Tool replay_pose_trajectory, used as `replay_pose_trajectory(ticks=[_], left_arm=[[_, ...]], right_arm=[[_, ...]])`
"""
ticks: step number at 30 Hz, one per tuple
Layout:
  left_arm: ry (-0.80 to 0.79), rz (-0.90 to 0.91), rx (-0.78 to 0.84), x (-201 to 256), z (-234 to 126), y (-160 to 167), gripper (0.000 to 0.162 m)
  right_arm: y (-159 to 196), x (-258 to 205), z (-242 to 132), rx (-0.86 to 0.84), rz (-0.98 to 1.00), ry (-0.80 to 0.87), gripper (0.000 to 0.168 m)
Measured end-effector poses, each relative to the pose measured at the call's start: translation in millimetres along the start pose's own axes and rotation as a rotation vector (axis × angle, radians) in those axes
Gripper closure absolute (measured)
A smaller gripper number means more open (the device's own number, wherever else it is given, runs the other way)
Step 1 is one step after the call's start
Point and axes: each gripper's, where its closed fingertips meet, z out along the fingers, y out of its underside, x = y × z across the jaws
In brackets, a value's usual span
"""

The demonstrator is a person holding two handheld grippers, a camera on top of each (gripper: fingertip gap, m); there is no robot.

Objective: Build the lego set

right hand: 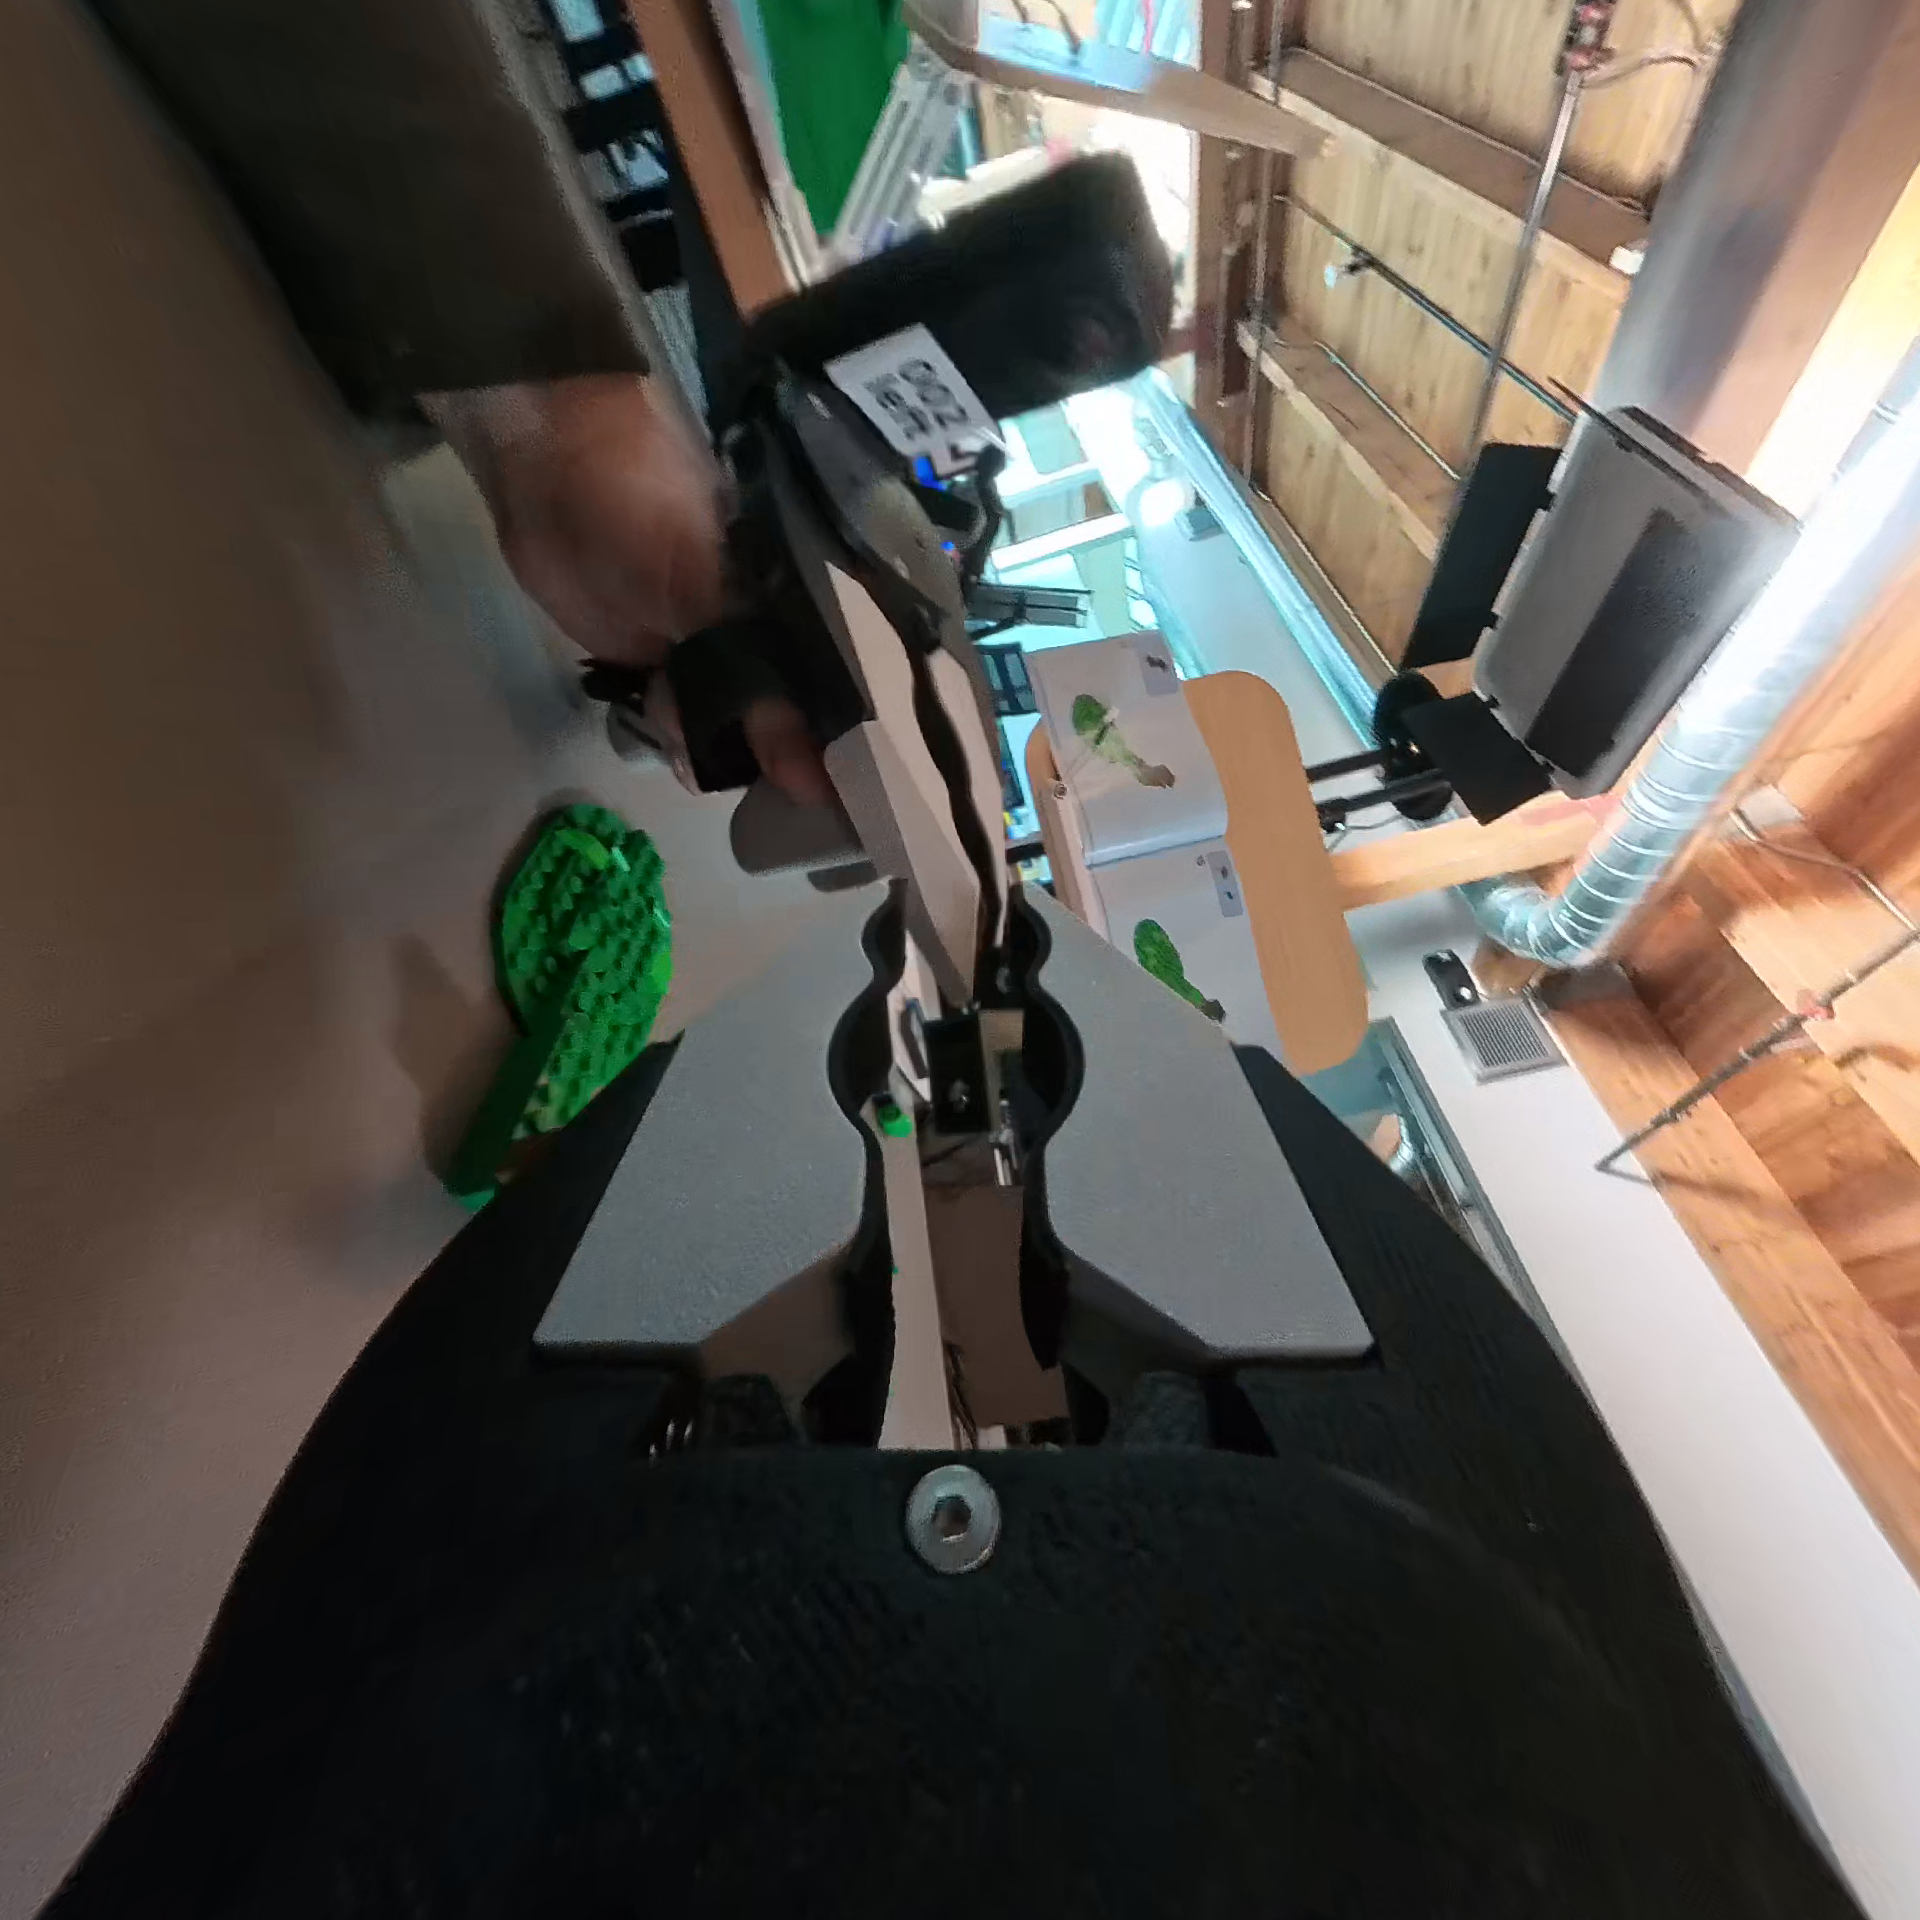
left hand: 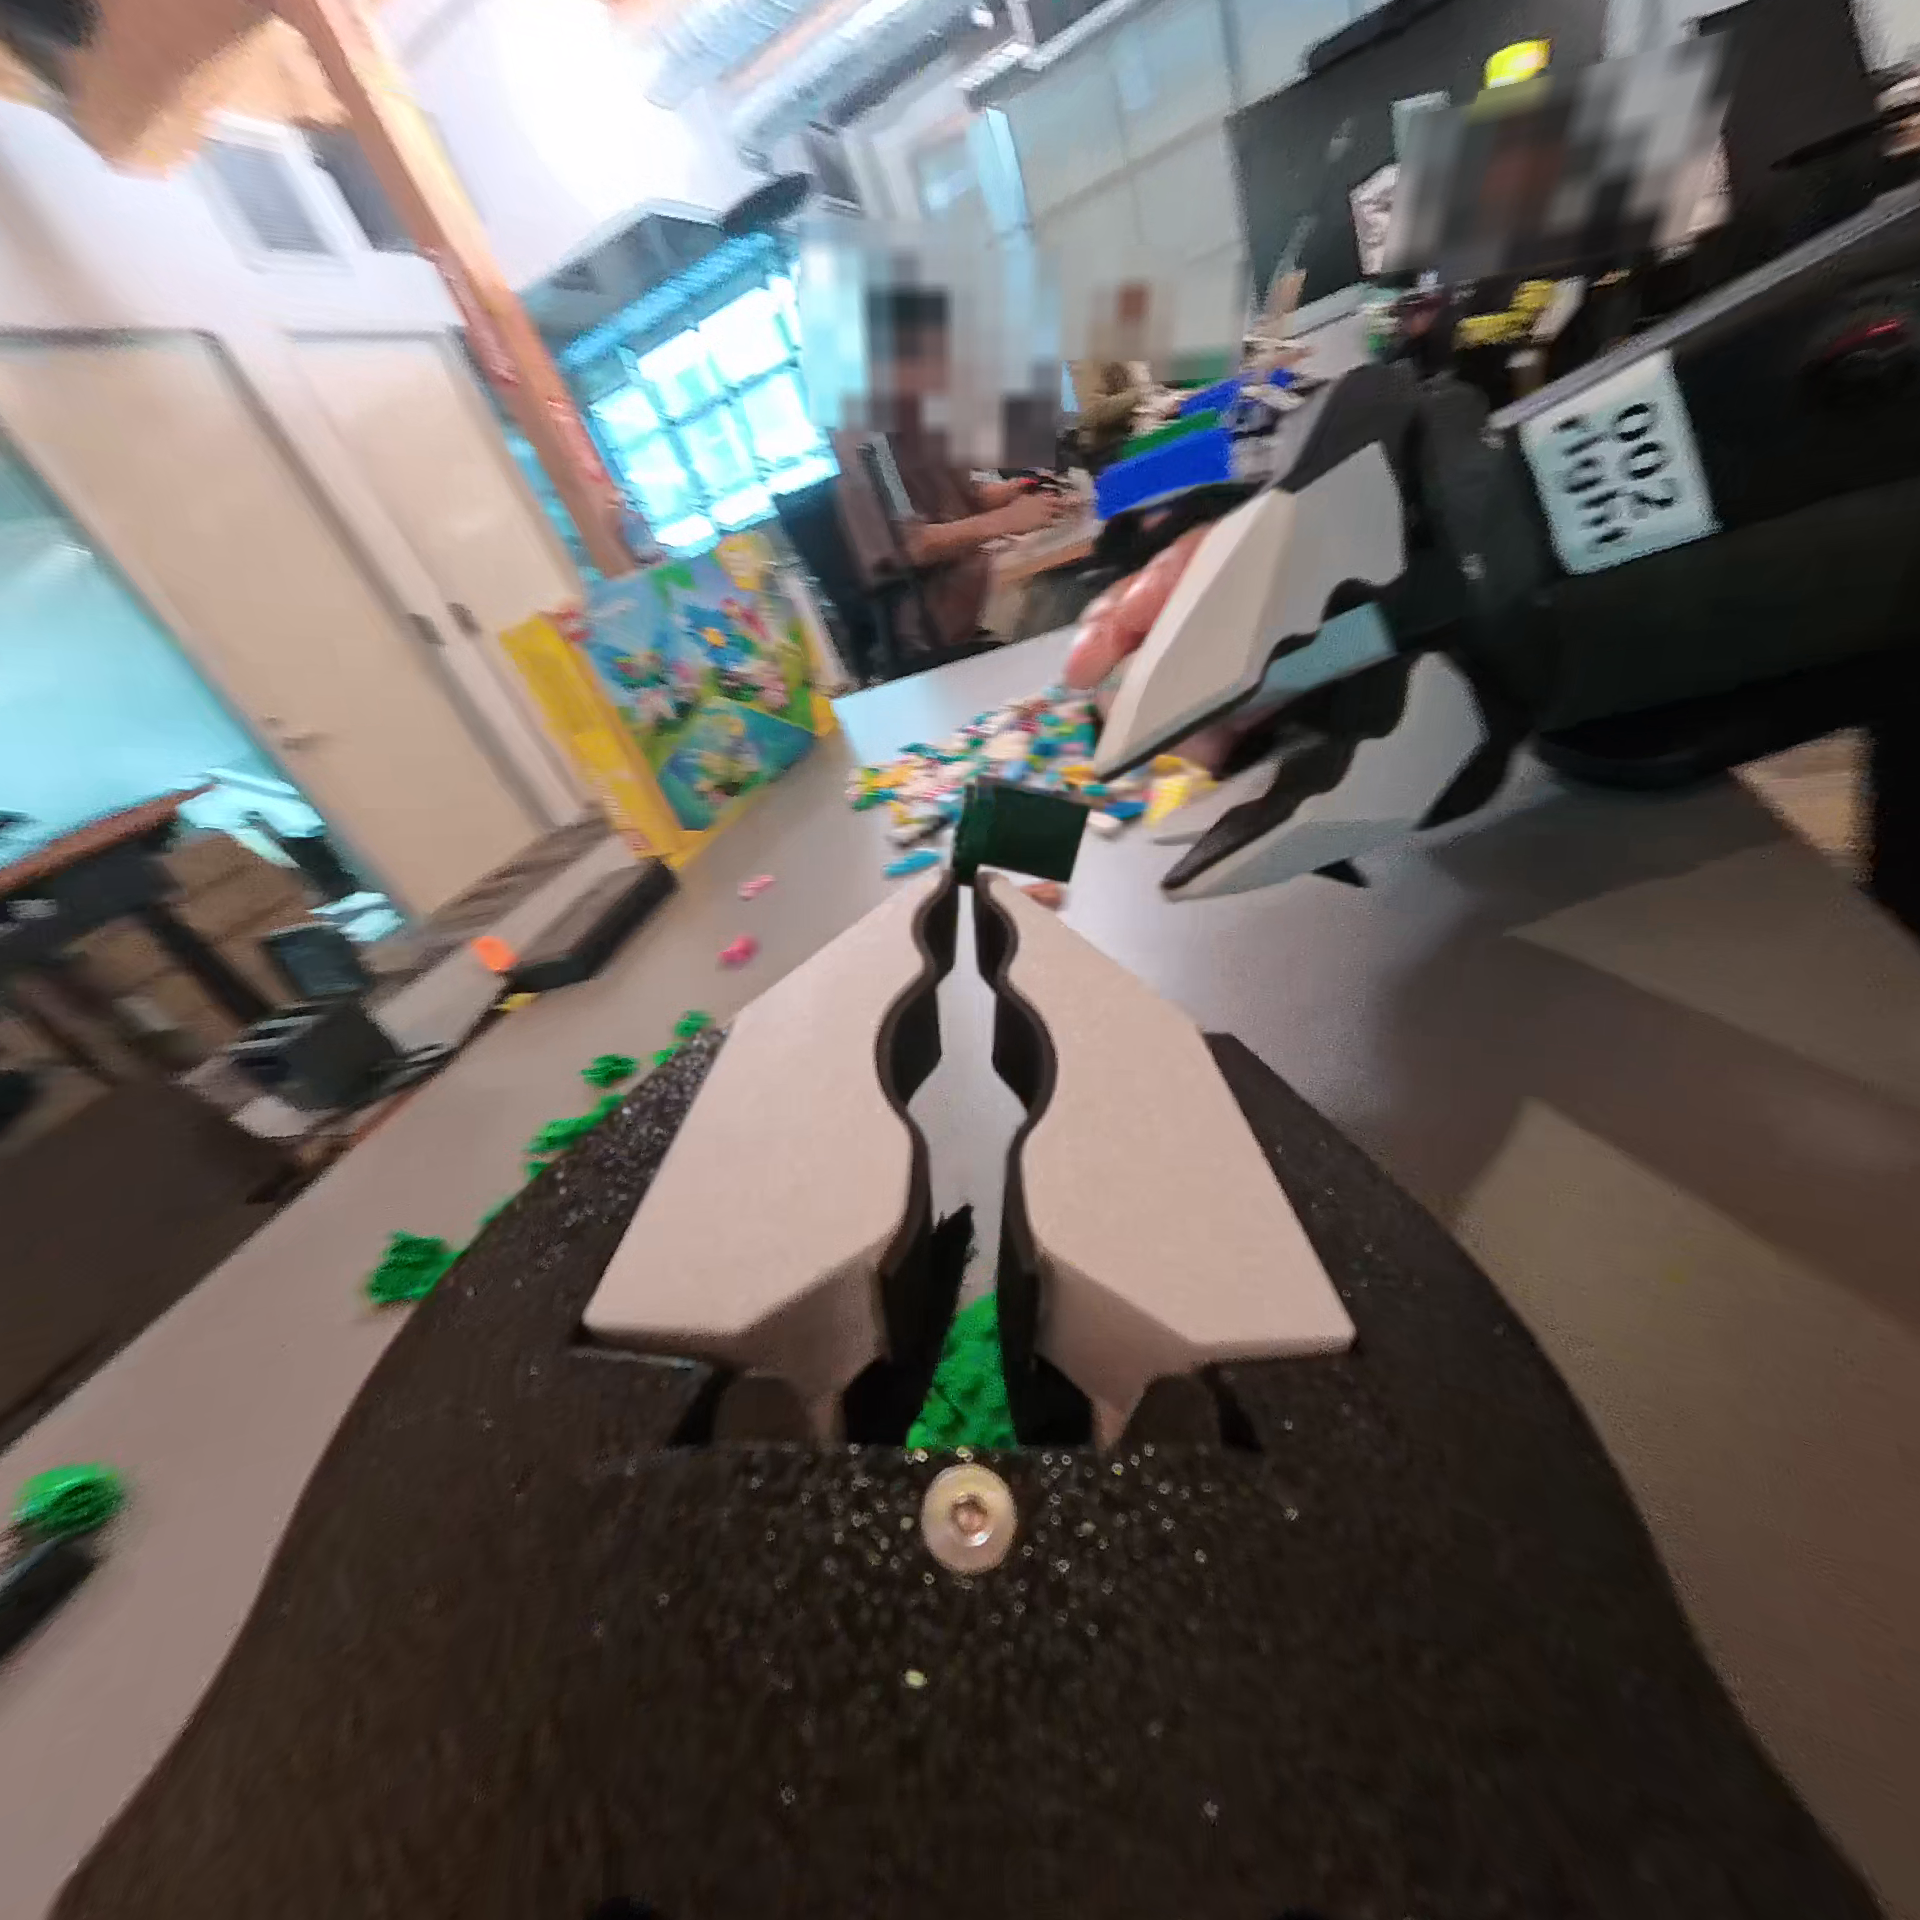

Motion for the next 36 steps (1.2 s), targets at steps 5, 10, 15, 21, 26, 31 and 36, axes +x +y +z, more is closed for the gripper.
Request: replay_pose_trajectory(ticks=[5,10,15,21,26,31,36], left_arm=[[-0.259,0.137,0.006,-35.8,-15.0,-5.7,0.162],[-0.387,0.182,0.047,-51.8,-27.8,-15.6,0.162],[-0.414,0.195,0.109,-54.2,-34.5,-26.6,0.162],[-0.308,0.189,0.201,-37.5,-32.0,-40.6,0.162],[-0.201,0.104,0.242,-26.5,-26.5,-42.5,0.162],[-0.200,0.203,0.178,-19.3,-20.2,-38.2,0.162],[-0.300,0.376,-0.082,-29.3,-10.6,-7.2,0.162]], right_arm=[[12.0,7.9,-0.5,-0.041,0.035,0.052,0.151],[15.6,11.9,0.2,-0.061,0.053,0.076,0.152],[17.6,14.5,0.7,-0.072,0.082,0.088,0.152],[19.4,17.0,3.8,-0.027,0.464,0.006,0.140],[11.2,36.5,-2.9,0.082,0.727,-0.006,0.138],[15.1,39.9,-4.1,0.028,0.711,-0.020,0.139],[25.4,29.3,3.6,-0.155,0.592,-0.041,0.139]])
